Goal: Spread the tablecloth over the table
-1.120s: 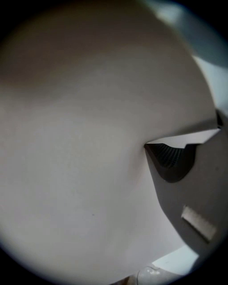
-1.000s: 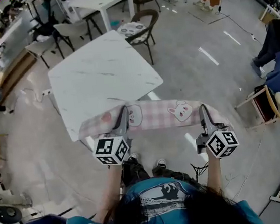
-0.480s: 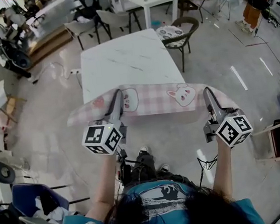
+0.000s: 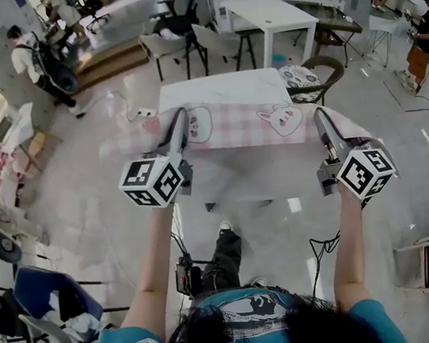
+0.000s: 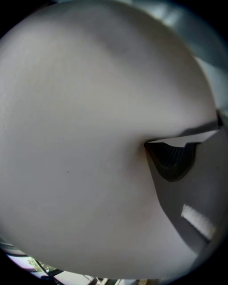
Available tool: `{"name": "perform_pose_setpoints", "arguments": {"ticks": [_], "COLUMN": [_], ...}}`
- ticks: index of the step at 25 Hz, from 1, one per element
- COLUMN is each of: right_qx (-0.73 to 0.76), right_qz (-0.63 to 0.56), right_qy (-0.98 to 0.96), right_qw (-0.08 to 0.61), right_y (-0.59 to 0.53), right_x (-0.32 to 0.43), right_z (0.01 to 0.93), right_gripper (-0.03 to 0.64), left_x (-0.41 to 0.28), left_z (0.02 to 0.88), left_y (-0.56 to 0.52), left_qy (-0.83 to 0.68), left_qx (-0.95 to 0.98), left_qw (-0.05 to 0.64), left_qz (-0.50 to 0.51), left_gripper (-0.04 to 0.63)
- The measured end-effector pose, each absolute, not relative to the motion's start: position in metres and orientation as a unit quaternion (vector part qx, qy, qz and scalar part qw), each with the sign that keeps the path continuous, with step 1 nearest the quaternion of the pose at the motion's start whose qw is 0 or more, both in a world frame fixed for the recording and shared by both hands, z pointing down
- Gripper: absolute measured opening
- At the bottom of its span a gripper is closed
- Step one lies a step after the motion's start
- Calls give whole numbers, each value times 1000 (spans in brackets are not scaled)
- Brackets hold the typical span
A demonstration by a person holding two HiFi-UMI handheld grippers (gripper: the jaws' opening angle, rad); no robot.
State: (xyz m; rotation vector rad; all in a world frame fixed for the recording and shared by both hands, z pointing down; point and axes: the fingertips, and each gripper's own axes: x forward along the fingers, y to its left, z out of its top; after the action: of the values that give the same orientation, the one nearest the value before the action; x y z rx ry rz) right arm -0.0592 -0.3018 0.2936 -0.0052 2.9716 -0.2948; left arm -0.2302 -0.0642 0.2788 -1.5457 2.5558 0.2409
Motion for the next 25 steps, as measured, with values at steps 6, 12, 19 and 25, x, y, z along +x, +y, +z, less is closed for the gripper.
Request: {"name": "perform_pose_setpoints", "arguments": {"ticks": [6, 12, 19, 25], "right_qx": [13, 17, 26, 38], "right_qz": [-89, -71, -72, -82], "right_qy": [993, 995, 996, 994], "right_qw": [73, 63, 56, 61], "right_y": [-314, -335, -352, -376], "right_x": [-172, -272, -385, -458], "right_z": [261, 240, 231, 219], "right_gripper": [43, 43, 43, 43], "left_x": [-340, -440, -549, -620], "left_z": [258, 246, 237, 217], "left_y": [-75, -97, -111, -130], "left_qy": [856, 854, 853, 855], "left_qx": [-504, -506, -504, -498], "left_qw": [72, 68, 72, 83], "left_qz": [88, 95, 113, 117], "left_gripper": [52, 52, 48, 48]}}
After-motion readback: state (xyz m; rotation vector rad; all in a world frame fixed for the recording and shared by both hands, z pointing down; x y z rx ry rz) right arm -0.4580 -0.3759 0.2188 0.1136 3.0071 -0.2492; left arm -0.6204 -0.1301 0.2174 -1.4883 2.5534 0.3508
